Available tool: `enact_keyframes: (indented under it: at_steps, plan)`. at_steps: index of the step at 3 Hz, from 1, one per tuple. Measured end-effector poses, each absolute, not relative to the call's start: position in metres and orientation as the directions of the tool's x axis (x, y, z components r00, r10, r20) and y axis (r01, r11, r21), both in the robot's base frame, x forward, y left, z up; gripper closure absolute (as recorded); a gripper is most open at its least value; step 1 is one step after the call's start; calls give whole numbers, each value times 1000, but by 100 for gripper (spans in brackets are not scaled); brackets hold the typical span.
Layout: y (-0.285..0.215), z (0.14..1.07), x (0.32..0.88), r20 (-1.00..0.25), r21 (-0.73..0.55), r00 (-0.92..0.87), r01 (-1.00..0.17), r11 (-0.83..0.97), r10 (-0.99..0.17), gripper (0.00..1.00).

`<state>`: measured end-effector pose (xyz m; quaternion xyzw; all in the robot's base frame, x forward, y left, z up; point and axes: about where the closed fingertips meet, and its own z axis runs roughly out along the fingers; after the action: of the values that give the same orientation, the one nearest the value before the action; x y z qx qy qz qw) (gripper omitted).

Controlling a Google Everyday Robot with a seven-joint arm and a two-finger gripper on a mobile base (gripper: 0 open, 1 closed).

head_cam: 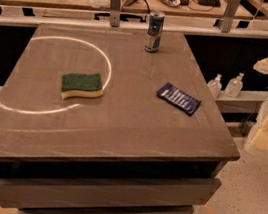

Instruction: Move rxbar blueberry near sponge

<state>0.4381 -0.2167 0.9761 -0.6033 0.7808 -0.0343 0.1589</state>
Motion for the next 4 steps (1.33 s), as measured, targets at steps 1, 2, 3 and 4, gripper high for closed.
enact_keyframes:
  at_steps: [1, 2, 3, 4]
  plan:
    - [-217, 976, 438, -207, -245, -222, -931, 270, -953, 0]
    - [-224, 962, 455, -373, -202, -296, -899, 388, -879, 0]
    - [-231, 941, 504, -668, -150, -281, -856, 494, -689, 0]
    - [-231, 937, 524, -759, -150, -233, -847, 511, -608, 0]
